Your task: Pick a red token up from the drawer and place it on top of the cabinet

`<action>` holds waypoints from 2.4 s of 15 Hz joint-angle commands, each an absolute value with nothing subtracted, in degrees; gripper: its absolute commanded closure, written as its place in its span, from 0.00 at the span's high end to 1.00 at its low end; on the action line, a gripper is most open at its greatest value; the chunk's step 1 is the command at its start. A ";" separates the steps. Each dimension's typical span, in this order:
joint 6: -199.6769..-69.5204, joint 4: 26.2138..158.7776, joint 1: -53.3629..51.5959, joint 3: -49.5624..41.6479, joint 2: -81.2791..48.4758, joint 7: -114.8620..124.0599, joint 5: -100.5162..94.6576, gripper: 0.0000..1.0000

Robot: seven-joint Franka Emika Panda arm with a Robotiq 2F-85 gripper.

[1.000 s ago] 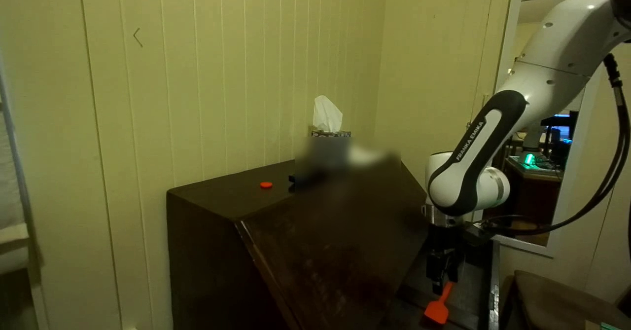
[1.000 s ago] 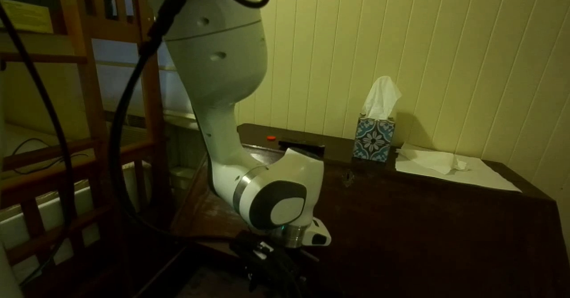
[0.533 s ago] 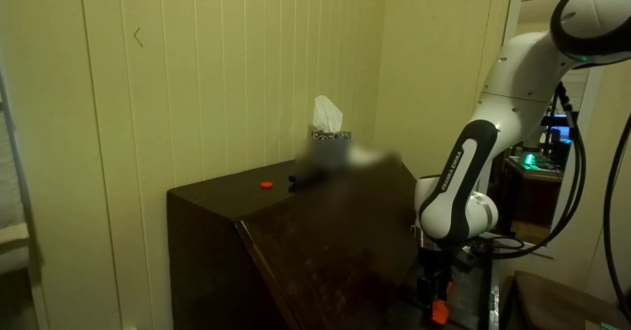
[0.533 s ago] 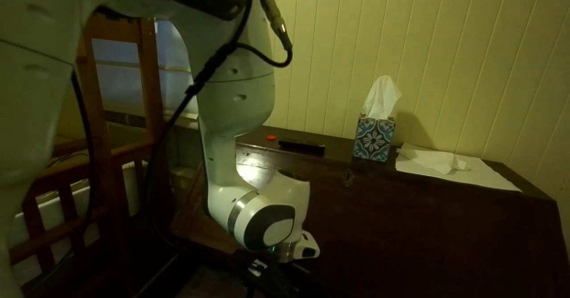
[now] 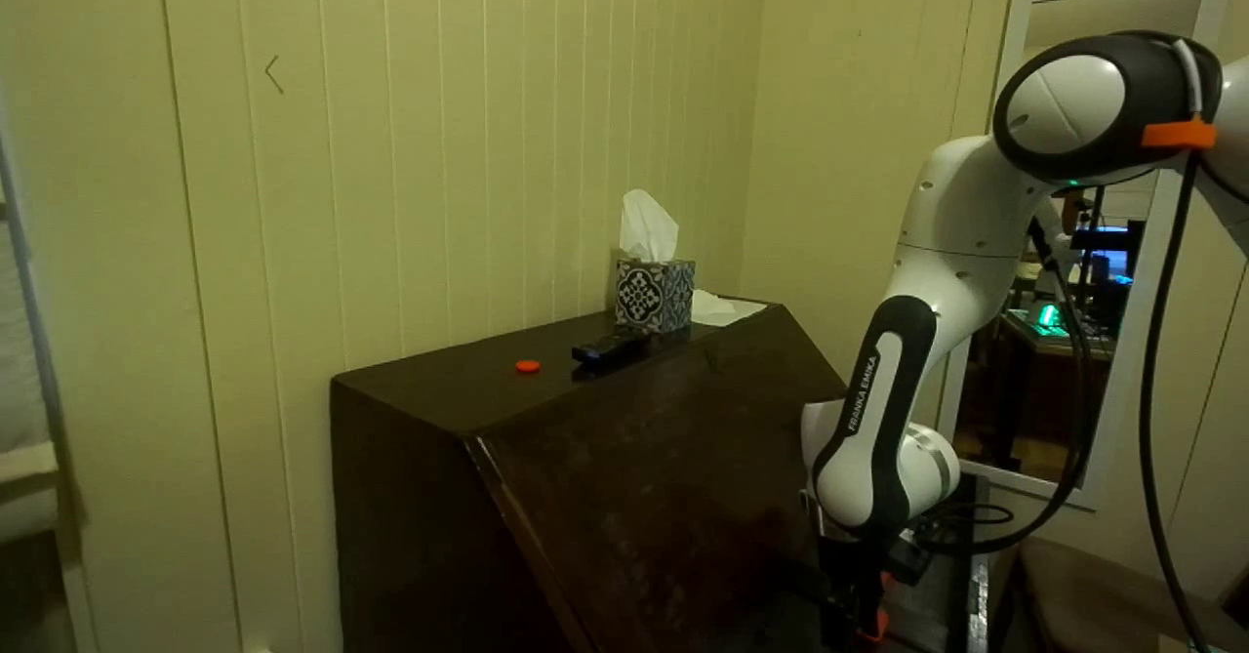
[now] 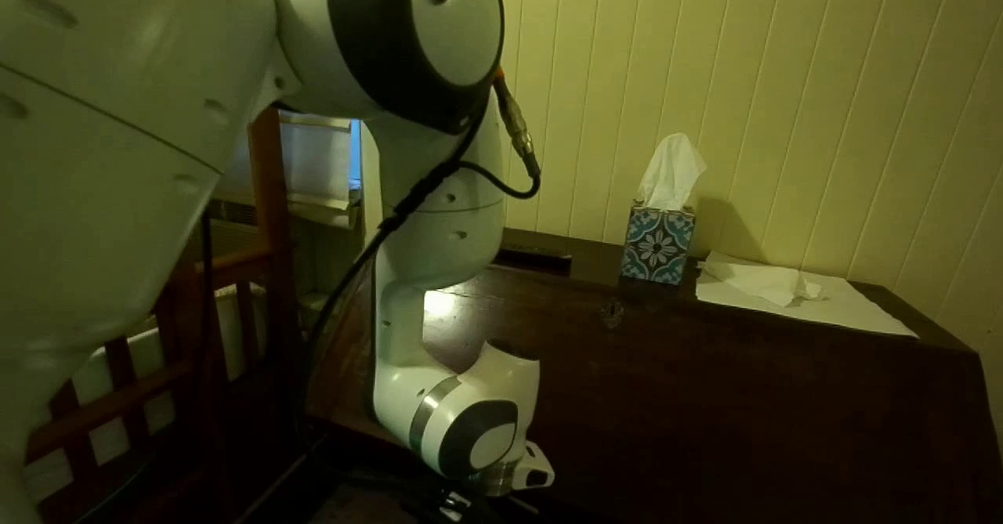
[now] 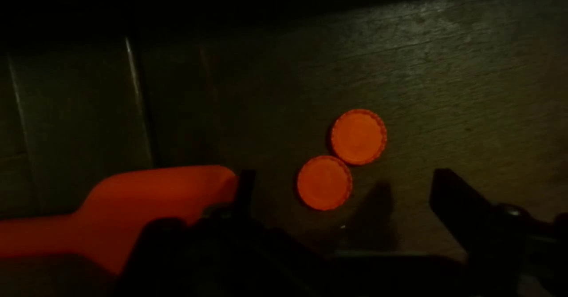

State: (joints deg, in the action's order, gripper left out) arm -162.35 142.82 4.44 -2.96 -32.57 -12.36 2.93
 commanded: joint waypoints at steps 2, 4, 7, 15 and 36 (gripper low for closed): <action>-162.42 138.69 5.41 -2.42 -37.36 -11.52 0.15 0.94; -162.52 138.06 5.48 -2.35 -37.98 -11.59 -0.17 0.92; -162.32 137.95 5.70 -2.10 -37.99 -11.61 -0.08 0.87; -161.68 137.99 7.01 -0.55 -38.35 -12.26 0.45 0.63; -159.14 159.01 11.45 12.45 -2.95 -19.56 12.80 0.10</action>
